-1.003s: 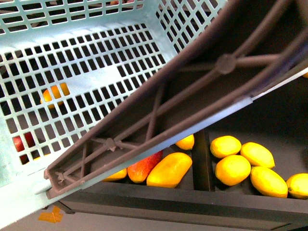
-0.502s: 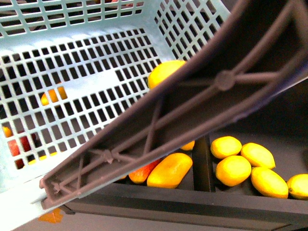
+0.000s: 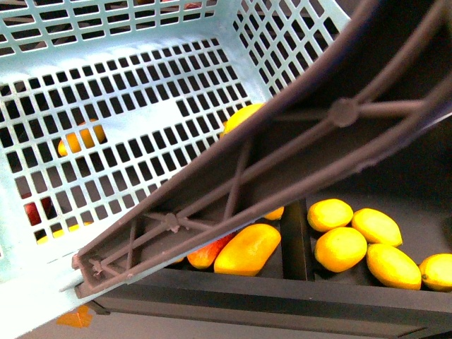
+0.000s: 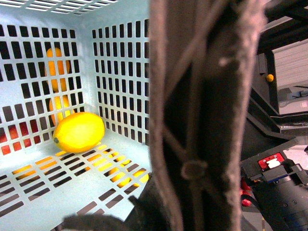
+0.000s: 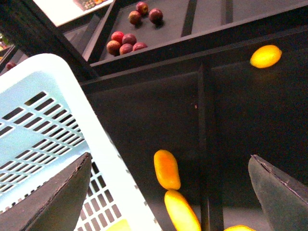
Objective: Pick lemon and mango into basket
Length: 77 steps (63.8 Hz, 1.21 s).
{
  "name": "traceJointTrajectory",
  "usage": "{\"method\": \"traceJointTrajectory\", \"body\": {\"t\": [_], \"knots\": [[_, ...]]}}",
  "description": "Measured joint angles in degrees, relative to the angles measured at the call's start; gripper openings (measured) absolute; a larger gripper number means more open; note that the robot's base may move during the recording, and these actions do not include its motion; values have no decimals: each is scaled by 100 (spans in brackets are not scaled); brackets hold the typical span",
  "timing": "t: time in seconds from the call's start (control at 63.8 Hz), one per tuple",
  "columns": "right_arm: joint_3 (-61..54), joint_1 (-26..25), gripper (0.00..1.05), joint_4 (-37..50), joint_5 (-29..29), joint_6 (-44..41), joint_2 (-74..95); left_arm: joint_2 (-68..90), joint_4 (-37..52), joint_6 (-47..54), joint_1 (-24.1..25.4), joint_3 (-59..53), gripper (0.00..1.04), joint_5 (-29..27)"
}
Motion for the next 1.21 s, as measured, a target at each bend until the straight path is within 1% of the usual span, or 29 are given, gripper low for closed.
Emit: {"method": "traceJointTrajectory", "body": {"t": [0.423,0.47,0.517,0.533,0.564,0.596,0.611,0.643,0.705,0.831,0.862,0.893,0.909,1.003,1.035,1.207], "knots": [[-20,11,96,11,31,-2,0,-2,0,-2,0,0,5,-4],[-216,39,91,560,487,-334,-2,-2,0,-2,-2,0,5,-4],[-540,35,84,1300,901,-776,-61,-2,0,-2,-2,0,5,-2],[-625,28,82,1469,964,-885,-85,0,0,-2,-2,0,5,-2],[-1049,-46,74,2118,1056,-1342,-232,-2,0,-4,-2,0,5,2],[-1209,-85,70,2293,1051,-1539,-306,0,0,-4,-2,0,5,2],[-1353,-125,66,2422,1047,-1659,-385,-2,0,-2,-2,0,5,2],[-1484,-164,63,2511,1027,-1733,-470,-2,0,0,-2,0,5,0],[-1834,-275,52,2658,922,-1969,-721,-2,0,0,-2,0,5,-2],[-2323,-452,35,2771,772,-2127,-1062,0,0,0,-2,0,5,-4],[-2457,-503,30,2785,732,-2149,-1154,0,0,0,-2,0,5,-4],[-2621,-564,22,2806,675,-2162,-1274,0,0,-2,-2,0,5,-4],[-2660,-577,21,2809,658,-2170,-1305,0,0,-2,-2,0,5,-4],[-2966,-686,5,2828,525,-2214,-1600,0,0,-2,-2,0,5,-4],[-3027,-710,2,2826,492,-2223,-1665,0,0,-2,-2,0,5,-2],[-3416,-872,2,2763,352,-2258,-2140,0,0,-2,-2,0,5,-2]]}}
